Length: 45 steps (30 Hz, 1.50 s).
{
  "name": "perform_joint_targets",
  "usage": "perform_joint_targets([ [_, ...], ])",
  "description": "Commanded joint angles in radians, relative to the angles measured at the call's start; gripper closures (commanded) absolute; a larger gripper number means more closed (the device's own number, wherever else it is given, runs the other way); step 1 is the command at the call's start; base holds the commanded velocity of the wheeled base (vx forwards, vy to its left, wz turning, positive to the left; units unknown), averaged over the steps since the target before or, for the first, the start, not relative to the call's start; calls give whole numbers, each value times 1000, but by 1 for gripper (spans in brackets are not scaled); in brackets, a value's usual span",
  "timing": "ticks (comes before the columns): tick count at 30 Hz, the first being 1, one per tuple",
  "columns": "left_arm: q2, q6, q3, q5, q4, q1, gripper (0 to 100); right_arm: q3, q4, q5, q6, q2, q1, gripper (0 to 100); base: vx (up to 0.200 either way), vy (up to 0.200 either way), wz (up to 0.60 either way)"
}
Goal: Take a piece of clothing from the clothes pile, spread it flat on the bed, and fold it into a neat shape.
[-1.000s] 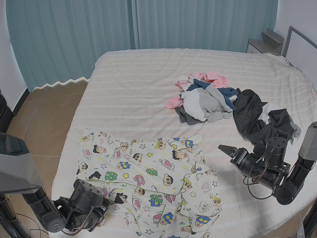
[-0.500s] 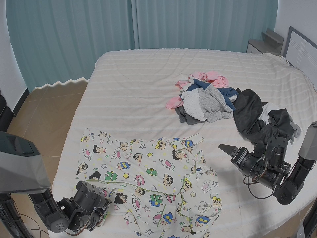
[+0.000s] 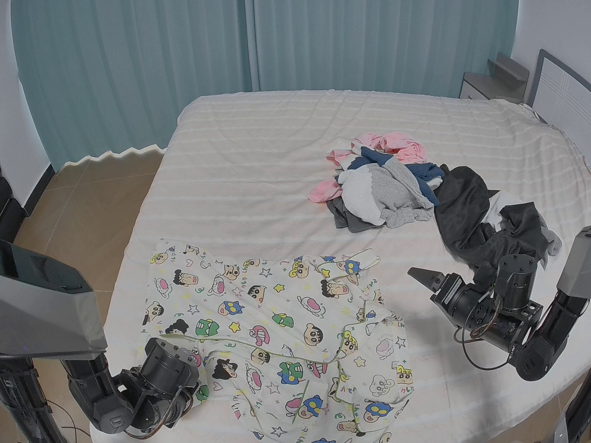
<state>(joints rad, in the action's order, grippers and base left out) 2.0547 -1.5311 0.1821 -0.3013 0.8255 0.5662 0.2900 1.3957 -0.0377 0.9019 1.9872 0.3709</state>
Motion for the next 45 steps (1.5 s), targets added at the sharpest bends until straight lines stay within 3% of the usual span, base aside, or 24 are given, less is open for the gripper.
perform_joint_targets([
  [1,10,-3,-3,-4,1,-6,100,0,0,-1,0,-1,0,0,0,0,0],
  [9,-47,15,-29,-124,29,-11,100,0,0,-1,0,-2,0,0,0,0,0],
  [13,-107,80,-67,-147,81,-26,100,-2,0,-1,0,-2,0,0,0,0,0],
  [21,-177,295,-110,-165,264,-200,100,-14,26,-1,0,-7,0,0,0,0,0],
  [32,-168,463,-104,-150,394,-344,100,-35,77,-2,-1,1,-1,0,0,0,0],
  [35,-163,494,-101,-122,414,-368,100,-34,77,-2,-1,2,-1,0,0,0,0],
  [45,-22,669,-24,24,518,-572,100,-32,78,-2,-1,2,-3,0,0,0,0],
])
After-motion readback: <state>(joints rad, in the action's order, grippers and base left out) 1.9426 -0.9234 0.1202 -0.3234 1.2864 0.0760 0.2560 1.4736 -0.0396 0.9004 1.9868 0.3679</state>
